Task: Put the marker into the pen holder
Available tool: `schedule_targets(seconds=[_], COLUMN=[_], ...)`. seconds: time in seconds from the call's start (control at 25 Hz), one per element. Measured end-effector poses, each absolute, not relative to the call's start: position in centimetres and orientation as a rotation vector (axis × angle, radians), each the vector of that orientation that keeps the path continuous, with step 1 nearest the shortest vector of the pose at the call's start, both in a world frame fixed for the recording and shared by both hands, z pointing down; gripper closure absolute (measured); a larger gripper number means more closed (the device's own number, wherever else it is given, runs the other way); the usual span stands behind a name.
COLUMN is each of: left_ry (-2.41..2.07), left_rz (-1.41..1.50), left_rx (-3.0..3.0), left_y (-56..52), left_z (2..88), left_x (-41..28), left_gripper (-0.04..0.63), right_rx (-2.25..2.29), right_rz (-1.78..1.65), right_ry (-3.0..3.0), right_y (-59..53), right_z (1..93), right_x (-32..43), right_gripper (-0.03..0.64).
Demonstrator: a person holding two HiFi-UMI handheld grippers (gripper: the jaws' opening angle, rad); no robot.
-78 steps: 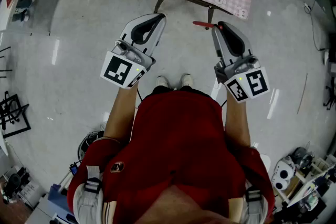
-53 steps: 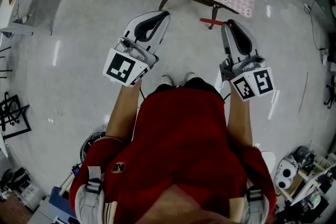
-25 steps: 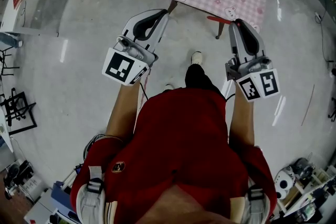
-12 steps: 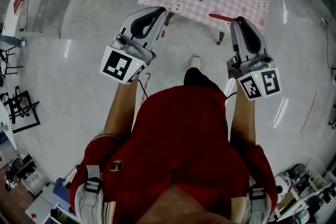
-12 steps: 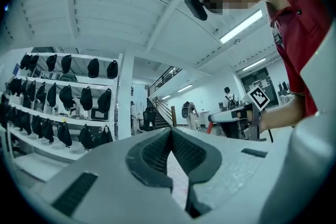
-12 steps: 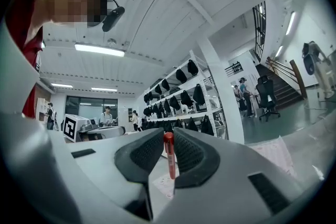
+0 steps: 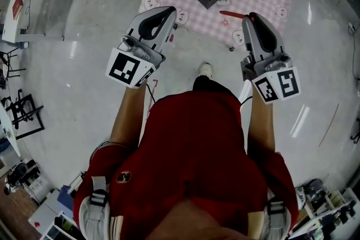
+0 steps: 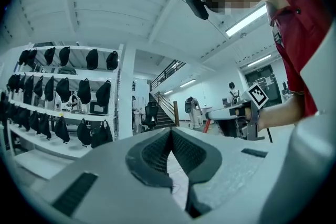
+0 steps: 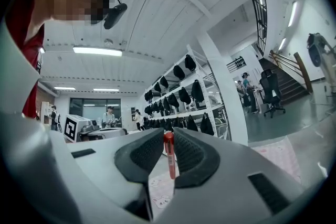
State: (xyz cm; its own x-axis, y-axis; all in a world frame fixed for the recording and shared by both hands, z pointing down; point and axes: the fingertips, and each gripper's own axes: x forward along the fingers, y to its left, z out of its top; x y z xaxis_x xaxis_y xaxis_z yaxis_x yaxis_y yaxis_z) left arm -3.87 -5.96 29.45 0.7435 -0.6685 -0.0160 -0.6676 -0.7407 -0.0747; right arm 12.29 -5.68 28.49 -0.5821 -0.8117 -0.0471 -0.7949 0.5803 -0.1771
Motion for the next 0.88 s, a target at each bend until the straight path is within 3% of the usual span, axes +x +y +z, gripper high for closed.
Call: schedule_targets(seconds=[0.88], left_ry=[1.260], left_rz=[-0.061], left_rx=[-2.821], left_y=[-14.4], left_z=[31.3], left_x=[0.7], left_gripper=[0.589], right_rx=[-1.212], right_rz=[-0.236], right_ry=[2.764], right_y=[-15.8], right_z=[30.2], right_x=[15.7], right_gripper=[0.563])
